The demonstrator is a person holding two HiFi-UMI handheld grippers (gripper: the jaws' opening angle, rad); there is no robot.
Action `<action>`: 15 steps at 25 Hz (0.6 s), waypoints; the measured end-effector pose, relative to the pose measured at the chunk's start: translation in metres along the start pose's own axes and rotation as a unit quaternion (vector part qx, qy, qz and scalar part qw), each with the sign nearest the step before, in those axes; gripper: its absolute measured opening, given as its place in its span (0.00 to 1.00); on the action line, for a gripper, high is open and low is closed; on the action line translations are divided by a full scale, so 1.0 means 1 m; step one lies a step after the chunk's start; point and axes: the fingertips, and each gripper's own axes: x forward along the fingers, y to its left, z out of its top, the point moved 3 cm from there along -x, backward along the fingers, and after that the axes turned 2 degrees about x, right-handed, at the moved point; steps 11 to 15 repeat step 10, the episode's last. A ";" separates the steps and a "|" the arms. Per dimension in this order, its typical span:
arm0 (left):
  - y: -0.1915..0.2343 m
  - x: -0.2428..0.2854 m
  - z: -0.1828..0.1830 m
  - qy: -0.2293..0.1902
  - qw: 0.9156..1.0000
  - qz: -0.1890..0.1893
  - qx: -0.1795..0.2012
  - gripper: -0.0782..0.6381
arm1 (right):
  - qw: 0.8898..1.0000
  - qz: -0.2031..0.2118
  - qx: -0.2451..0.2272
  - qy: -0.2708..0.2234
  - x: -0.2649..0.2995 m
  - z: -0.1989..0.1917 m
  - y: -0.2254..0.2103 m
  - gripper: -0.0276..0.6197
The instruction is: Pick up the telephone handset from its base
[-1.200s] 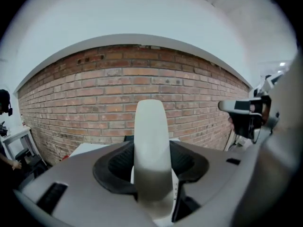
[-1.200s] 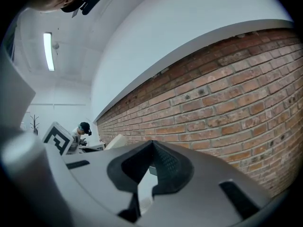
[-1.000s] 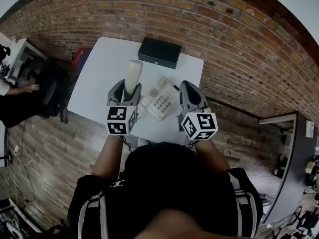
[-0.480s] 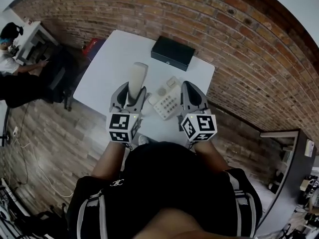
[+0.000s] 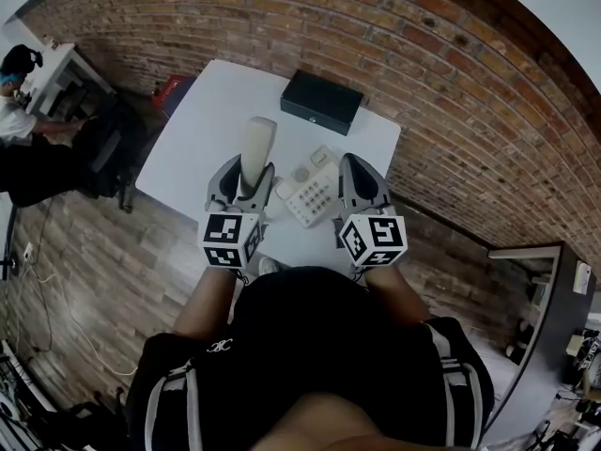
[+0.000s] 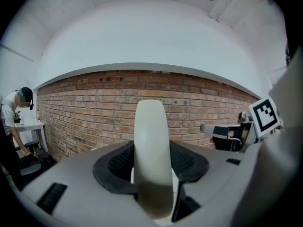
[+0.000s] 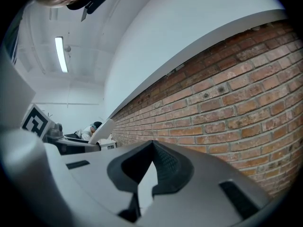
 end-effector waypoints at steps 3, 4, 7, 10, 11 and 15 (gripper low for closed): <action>0.000 0.002 0.002 -0.001 1.000 -0.002 -0.001 0.40 | 1.000 -0.001 0.001 0.000 0.000 0.001 -0.002 0.04; -0.001 0.003 0.002 -0.001 1.000 -0.003 -0.002 0.40 | 1.000 -0.002 0.001 0.000 0.000 0.001 -0.002 0.04; -0.004 0.004 0.002 -0.001 1.000 -0.008 -0.001 0.40 | 1.000 -0.004 0.004 0.003 0.000 0.000 -0.004 0.04; -0.004 0.004 0.003 0.000 1.000 -0.010 0.000 0.40 | 1.000 -0.005 0.008 0.006 0.000 -0.002 -0.005 0.04; -0.004 0.004 0.003 0.000 1.000 -0.010 0.000 0.40 | 1.000 -0.005 0.008 0.006 0.000 -0.002 -0.005 0.04; -0.004 0.004 0.003 0.000 1.000 -0.010 0.000 0.40 | 1.000 -0.005 0.008 0.006 0.000 -0.002 -0.005 0.04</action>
